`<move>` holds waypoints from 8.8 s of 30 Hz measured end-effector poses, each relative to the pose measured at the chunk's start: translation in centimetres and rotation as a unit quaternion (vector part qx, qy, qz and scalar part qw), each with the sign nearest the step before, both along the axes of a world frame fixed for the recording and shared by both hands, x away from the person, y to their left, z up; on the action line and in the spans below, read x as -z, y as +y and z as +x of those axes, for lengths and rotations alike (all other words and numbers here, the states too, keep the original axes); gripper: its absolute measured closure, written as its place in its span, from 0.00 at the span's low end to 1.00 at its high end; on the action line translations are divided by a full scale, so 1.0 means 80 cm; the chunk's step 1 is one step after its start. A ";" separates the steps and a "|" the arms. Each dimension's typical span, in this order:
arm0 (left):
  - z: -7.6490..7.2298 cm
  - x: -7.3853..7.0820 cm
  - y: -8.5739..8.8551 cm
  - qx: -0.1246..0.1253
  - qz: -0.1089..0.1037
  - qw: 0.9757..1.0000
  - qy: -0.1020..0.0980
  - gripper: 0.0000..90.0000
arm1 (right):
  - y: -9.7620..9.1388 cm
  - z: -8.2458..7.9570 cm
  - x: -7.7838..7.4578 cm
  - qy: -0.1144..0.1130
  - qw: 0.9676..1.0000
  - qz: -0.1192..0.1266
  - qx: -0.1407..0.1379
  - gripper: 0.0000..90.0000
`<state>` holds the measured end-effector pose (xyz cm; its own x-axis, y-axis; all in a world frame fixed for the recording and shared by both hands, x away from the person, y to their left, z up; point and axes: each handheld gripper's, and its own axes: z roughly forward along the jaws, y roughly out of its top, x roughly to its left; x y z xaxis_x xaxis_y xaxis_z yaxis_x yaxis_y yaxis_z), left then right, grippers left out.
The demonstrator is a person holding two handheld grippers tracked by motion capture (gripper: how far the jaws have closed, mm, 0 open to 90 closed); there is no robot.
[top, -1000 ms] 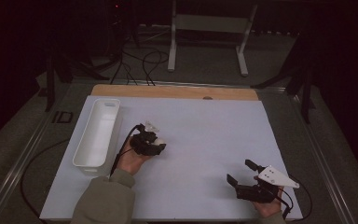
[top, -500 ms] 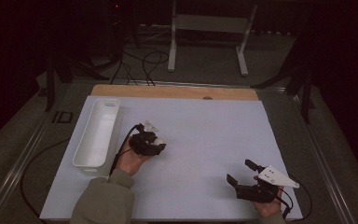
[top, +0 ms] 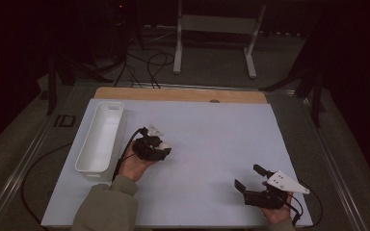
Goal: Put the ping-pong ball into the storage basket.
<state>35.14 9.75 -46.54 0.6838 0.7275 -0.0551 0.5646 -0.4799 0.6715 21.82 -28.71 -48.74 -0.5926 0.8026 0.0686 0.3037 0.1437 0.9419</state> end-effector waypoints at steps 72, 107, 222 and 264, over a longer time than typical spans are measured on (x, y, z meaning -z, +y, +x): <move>-0.024 -0.042 0.012 -0.031 -0.012 0.999 -0.023 0.57 | 0.000 0.000 0.000 0.001 1.000 -0.001 0.000 0.09; -0.034 -0.060 0.027 -0.047 -0.020 0.998 -0.042 0.57 | 0.000 0.000 0.000 0.001 1.000 -0.001 -0.001 0.09; -0.062 -0.097 0.119 -0.037 -0.035 0.997 -0.054 0.57 | -0.004 0.015 0.003 0.000 1.000 0.003 0.002 0.09; -0.062 -0.098 0.147 -0.058 -0.028 0.996 -0.058 0.57 | -0.005 0.015 0.002 -0.001 1.000 0.004 0.003 0.09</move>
<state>30.20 21.49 -38.68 0.5999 0.7997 -0.0224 0.5302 -0.3764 0.7597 23.01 -29.08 -48.92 -0.5887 0.8050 0.0743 0.3034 0.1347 0.9433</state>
